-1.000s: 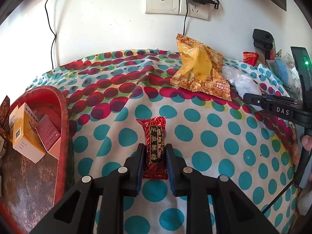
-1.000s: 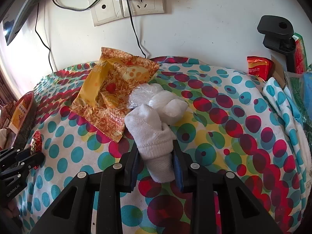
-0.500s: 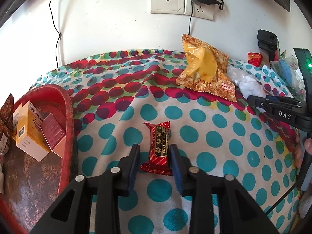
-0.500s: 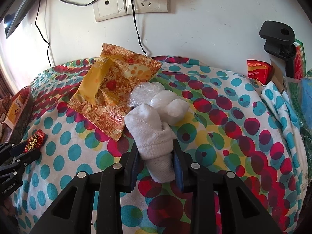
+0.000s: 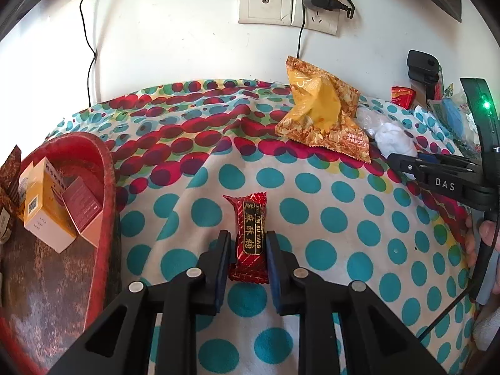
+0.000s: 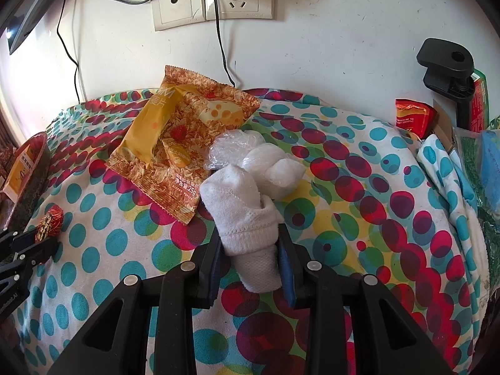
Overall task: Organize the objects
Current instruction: 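Lift and carry the red candy bar over the red tray with the left gripper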
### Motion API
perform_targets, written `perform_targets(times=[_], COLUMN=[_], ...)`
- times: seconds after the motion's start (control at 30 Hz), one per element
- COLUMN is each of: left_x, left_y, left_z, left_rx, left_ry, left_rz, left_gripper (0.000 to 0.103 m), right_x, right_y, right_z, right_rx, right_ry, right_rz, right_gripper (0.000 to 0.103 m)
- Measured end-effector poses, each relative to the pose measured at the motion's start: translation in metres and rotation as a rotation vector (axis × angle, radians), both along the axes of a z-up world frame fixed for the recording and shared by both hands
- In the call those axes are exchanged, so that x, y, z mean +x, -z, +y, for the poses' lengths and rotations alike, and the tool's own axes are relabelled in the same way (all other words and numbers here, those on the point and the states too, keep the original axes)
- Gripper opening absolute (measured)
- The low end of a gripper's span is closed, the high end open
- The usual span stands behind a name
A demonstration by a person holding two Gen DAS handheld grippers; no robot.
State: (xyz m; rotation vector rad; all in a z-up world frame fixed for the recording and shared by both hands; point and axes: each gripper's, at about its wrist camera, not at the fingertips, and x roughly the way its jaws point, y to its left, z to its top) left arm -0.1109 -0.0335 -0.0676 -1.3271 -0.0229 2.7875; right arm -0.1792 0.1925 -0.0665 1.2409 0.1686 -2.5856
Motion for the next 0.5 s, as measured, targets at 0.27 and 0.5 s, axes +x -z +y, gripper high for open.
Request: perform_targets(times=[0.27,0.5], left_x=[0.014,0.034], left_y=[-0.01,-0.021], left_z=[-0.004,-0.012], left_rx=[0.0,-0.017], left_ry=[-0.023,-0.057], left_rz=[0.013,0.026], left_gripper=[0.022,0.022], right_x=[0.0,0.0], right_y=[0.0,0.0], right_z=[0.0,0.0], right_rx=[0.002,0.005], right_ry=[-0.001,-0.002], right_rz=[0.001,0.001], right_gripper=[0.03,0.03])
